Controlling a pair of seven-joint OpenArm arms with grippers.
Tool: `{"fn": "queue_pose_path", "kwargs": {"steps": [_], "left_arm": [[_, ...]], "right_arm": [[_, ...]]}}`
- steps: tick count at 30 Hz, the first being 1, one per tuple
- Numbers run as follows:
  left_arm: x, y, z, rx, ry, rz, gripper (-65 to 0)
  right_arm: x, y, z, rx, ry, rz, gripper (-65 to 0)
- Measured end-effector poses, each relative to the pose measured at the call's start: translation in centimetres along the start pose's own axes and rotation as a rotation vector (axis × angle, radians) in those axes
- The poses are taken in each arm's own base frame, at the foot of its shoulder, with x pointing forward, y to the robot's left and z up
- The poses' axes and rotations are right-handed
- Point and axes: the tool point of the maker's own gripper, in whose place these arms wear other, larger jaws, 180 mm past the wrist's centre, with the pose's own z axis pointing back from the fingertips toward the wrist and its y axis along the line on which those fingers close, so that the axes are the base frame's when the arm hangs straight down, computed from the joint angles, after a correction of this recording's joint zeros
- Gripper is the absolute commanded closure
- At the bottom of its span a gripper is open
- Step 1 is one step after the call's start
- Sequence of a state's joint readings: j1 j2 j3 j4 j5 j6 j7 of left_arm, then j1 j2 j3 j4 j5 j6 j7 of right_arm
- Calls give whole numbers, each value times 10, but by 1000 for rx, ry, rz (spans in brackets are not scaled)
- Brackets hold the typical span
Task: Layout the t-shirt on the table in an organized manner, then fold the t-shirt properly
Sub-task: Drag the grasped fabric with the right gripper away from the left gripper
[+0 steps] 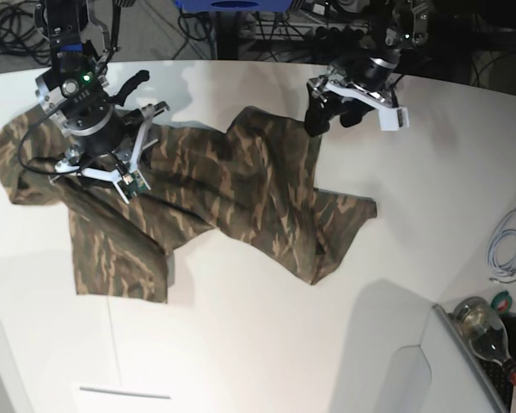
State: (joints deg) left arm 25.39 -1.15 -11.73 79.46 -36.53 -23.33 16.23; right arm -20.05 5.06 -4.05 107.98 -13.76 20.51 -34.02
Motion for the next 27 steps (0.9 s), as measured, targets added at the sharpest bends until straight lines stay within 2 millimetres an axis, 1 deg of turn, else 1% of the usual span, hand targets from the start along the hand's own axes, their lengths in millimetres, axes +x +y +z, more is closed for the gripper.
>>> {"fn": "queue_pose_path", "kwargs": {"steps": [2, 7, 9, 10, 11, 12, 13, 14, 15, 16, 17, 18, 19, 21, 22, 23, 25, 26, 27], "left_arm": [[-2, -8, -9, -32, 7, 1, -464], [-12, -24, -31, -96, 30, 22, -464], [-12, -29, -39, -113, 27, 29, -464], [-11, -29, -42, -117, 27, 35, -462], [-11, -30, -44, -122, 27, 37, -461], [-10, -30, -46, -124, 23, 48, -449], [-10, -30, -48, -125, 23, 53, -421], [-11, -29, -50, -123, 24, 58, -369], [-11, -28, -52, -119, 24, 61, -295], [-12, -26, -54, -110, 32, 62, -206], [-17, -25, -55, -104, 57, 36, -99], [-19, -25, -56, -104, 71, 19, -5], [-17, -25, -56, -99, 64, 26, 0], [-17, -25, -56, -100, 66, 26, 0], [-17, -24, -56, -99, 67, 28, 0], [-17, -24, -56, -100, 68, 25, 0], [-16, -22, -55, -97, 67, 22, 0], [-16, -22, -54, -103, 75, 20, 0], [-16, -22, -53, -110, 76, 21, 0]], "right_arm": [[-2, 2, 0, 4, 2, -2, -294], [-12, 9, 1, 23, 28, -6, -293], [-16, 9, -1, 23, 38, -5, -293], [-19, 7, -1, 22, 44, -23, -293], [-22, 0, 0, 5, 50, -47, -293], [-28, -10, 1, -25, 65, -70, -297], [-33, -21, 2, -51, 73, -105, -299], [-36, -29, 3, -62, 65, -182, -300], [-39, -38, 5, -76, 52, -256, -300], [-40, -44, 7, -68, 28, -331, -300], [-40, -51, 10, -61, -3, -414, -300], [-42, -60, 13, -67, -29, -490, -300], [-46, -70, 17, -68, -61, -578, -300], [-71, -103, 28, -148, -73, -721, -302], [-85, -117, 35, -190, -74, -778, -315], [-99, -128, 41, -233, -59, -809, -348], [-120, -142, 46, -284, -35, -864, -470], [-126, -147, 46, -301, -34, -887, -530], [-131, -150, 45, -303, -39, -913, -575]]}}
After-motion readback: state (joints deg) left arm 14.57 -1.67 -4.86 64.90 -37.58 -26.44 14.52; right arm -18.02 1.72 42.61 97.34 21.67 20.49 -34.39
